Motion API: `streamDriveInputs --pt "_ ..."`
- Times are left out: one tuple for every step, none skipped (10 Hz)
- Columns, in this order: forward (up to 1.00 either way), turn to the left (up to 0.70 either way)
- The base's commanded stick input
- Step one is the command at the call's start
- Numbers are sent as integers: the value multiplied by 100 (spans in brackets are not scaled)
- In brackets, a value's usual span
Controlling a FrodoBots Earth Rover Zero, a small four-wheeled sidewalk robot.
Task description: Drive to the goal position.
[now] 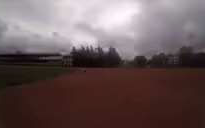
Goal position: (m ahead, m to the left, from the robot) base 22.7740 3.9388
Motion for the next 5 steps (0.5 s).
streamDriveInputs --pt "70 0" --pt "70 0" --pt "70 0" --pt "70 0" --pt "70 0"
